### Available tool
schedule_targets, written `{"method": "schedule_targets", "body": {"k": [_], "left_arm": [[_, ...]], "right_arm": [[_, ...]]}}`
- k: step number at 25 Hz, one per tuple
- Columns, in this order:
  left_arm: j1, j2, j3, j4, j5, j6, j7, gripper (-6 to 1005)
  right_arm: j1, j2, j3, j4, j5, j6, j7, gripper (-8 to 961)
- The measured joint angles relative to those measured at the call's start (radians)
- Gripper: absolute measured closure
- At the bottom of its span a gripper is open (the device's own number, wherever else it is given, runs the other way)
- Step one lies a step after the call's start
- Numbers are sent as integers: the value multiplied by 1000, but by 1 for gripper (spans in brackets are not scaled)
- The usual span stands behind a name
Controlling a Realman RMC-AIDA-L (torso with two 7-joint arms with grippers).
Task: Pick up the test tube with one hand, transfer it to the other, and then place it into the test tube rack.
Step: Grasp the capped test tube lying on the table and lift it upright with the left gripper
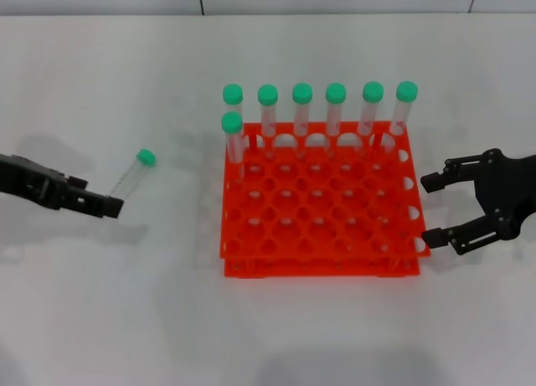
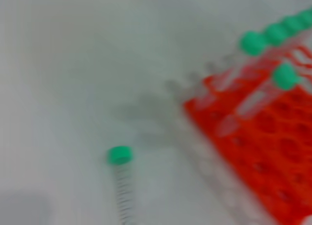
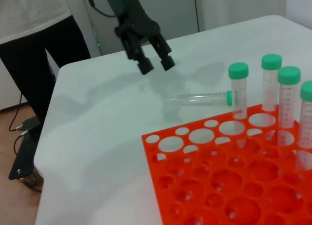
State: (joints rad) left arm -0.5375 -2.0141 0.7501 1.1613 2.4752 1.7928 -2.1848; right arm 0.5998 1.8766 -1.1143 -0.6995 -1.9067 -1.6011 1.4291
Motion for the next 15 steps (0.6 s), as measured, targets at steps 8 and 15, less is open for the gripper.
{"method": "schedule_targets", "body": {"k": [8,15], "left_arm": [[-47,-14,87,-56,106,-82,-89,138],[-76,-17,140,-103,164,-151,-163,138]], "right_arm": [[2,3,7,0,0,13,-1,84],[0,5,7,0,0,24,-1,84]]}}
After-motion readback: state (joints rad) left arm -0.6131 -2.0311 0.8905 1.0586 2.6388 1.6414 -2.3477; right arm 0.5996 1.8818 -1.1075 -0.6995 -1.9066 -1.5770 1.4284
